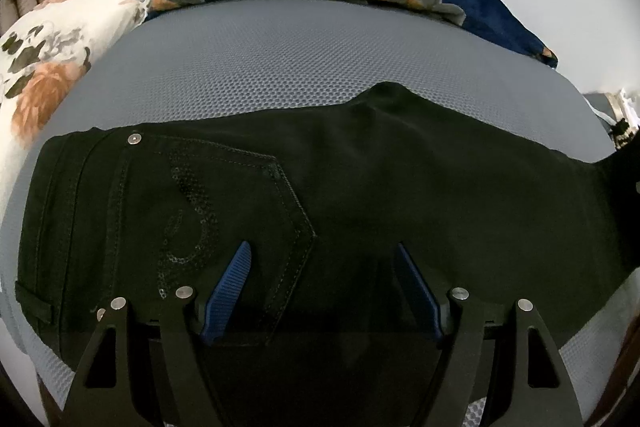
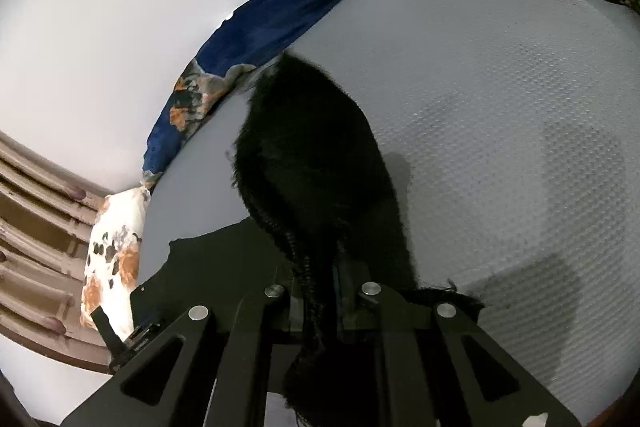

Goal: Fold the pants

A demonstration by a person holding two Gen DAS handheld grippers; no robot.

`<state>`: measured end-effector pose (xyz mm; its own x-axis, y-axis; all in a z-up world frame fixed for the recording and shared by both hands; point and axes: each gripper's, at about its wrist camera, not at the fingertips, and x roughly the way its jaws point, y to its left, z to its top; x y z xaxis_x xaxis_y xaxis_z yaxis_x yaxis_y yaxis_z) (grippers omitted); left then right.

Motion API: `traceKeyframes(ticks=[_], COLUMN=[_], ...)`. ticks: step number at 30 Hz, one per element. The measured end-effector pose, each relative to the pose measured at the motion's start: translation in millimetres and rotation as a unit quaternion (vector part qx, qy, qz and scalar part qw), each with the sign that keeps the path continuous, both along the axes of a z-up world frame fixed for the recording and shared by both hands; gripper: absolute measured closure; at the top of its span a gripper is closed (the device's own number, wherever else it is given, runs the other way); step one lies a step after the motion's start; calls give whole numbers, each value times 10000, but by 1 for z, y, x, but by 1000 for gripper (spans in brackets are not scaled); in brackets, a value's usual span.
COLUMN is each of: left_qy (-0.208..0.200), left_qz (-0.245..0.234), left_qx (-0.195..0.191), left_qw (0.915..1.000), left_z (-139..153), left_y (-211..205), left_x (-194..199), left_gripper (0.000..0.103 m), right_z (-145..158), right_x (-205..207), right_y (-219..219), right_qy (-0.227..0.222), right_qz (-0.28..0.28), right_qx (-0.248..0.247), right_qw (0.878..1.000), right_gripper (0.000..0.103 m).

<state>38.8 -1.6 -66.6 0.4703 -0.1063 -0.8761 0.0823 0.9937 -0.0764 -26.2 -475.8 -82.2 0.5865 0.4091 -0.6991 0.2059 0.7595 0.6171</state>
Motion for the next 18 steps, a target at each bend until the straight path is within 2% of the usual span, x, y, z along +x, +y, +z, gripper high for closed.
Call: traceKeyframes(ticks=[8,14,18], left_qy=[-71,-405,-358], left_qz=[39,-29,-100], left_qx=[-240,-420,-489], left_qw=[9997,9983,9981], left_z=[2,22,22], left_y=[9,15,20], left_x=[-3,-11,-14], left_gripper=[28,28,28], right_z=[15,6,1], right_x=[16,31,41], right_y=[55,101,131], right_qy=[-38,138,136], right_qz=[333,634,791], right_qx=[26,-22,56], right_qw=[9994,9979,9968], right_gripper=[94,94,95])
